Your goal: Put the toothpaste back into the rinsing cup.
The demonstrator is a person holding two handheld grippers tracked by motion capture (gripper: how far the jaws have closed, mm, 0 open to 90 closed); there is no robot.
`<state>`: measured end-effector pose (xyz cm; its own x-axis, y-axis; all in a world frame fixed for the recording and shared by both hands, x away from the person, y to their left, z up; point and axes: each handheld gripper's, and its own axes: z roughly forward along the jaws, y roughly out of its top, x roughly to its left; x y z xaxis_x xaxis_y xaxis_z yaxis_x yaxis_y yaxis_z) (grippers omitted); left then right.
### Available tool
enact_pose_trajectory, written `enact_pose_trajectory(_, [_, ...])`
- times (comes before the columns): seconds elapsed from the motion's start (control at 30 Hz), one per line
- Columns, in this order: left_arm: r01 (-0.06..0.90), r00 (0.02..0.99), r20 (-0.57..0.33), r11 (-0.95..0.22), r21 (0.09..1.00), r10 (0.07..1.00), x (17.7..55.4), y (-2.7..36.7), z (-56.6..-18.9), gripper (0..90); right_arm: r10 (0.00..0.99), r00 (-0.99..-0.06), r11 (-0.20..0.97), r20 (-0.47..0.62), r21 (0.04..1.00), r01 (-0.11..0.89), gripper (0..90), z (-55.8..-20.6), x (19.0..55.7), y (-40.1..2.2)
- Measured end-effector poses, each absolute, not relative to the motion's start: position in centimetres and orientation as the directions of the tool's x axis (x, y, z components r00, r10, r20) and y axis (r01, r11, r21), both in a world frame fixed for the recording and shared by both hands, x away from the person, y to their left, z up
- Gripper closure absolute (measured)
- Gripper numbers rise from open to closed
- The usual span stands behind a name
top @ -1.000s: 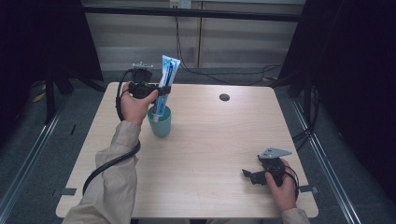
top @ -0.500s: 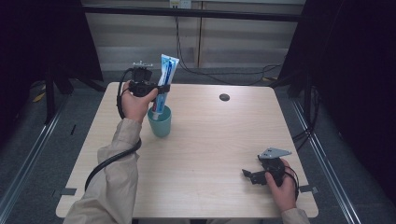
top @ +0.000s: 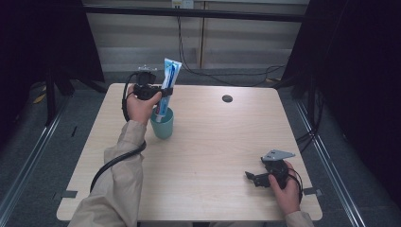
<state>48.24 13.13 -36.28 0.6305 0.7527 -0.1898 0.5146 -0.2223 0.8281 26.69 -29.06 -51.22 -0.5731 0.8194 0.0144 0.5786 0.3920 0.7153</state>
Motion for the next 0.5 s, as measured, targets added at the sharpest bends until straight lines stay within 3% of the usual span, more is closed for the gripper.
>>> enact_pose_trajectory(0.5, [0.52,0.616,-0.181,-0.223,0.825,0.767,48.6,12.9,-37.7,70.1,0.82,-0.572,0.391,0.017,0.714,0.581,8.4,-51.2,26.7,-29.0])
